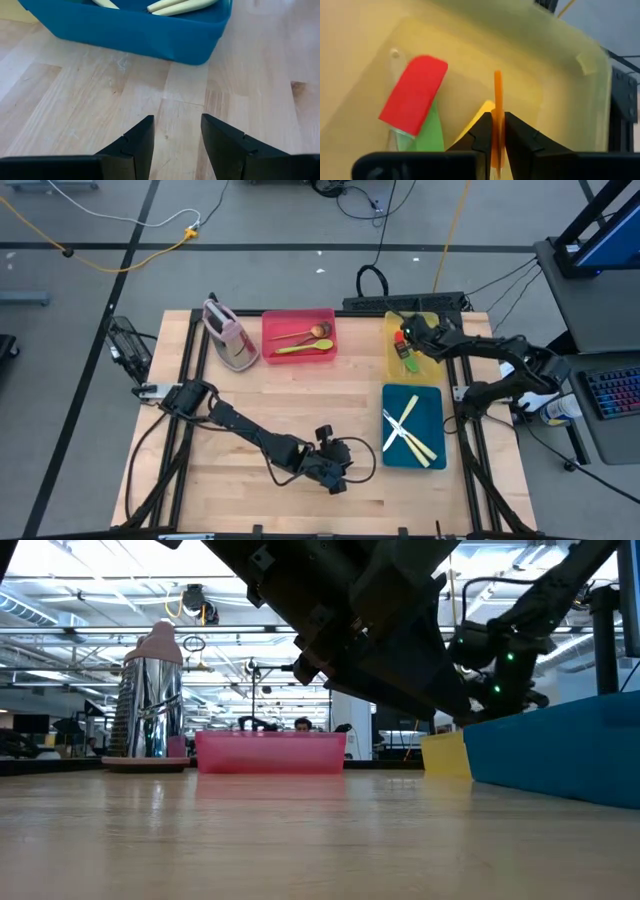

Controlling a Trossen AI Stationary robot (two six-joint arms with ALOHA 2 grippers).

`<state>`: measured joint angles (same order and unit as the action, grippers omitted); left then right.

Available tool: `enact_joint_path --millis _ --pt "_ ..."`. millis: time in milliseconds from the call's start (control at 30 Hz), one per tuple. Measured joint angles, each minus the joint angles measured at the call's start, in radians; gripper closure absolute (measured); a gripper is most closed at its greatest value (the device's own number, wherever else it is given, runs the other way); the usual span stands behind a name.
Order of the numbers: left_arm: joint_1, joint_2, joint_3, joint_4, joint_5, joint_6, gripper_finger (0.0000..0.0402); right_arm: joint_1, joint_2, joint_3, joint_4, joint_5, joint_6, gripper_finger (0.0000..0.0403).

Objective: Pick & Place Kitchen Items
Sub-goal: Put the orange spatula into the yellow bin, then return to Home Position

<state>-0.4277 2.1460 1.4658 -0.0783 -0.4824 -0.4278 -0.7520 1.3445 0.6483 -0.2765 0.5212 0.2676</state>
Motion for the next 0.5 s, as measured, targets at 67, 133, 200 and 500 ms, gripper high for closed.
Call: enact_joint_path --millis 67,133,200,500 --pt "0.001 0.0 0.0 0.0 0.0 0.0 0.0234 -0.008 0.0 -0.03 0.029 0.0 0.0 0.0369" --pt "0.001 0.0 0.0 0.0 0.0 0.0 0.0234 -0.013 0.0 -0.057 0.073 0.001 0.0 0.0358" --pt "0.001 0.0 0.0 0.0 0.0 0.0 0.0234 -0.014 0.0 -0.083 0.114 -0.001 0.0 0.0344" --pt "0.001 0.0 0.0 -0.001 0.001 0.028 0.0234 -0.012 -0.011 -0.11 0.146 -0.003 -0.032 0.0294"
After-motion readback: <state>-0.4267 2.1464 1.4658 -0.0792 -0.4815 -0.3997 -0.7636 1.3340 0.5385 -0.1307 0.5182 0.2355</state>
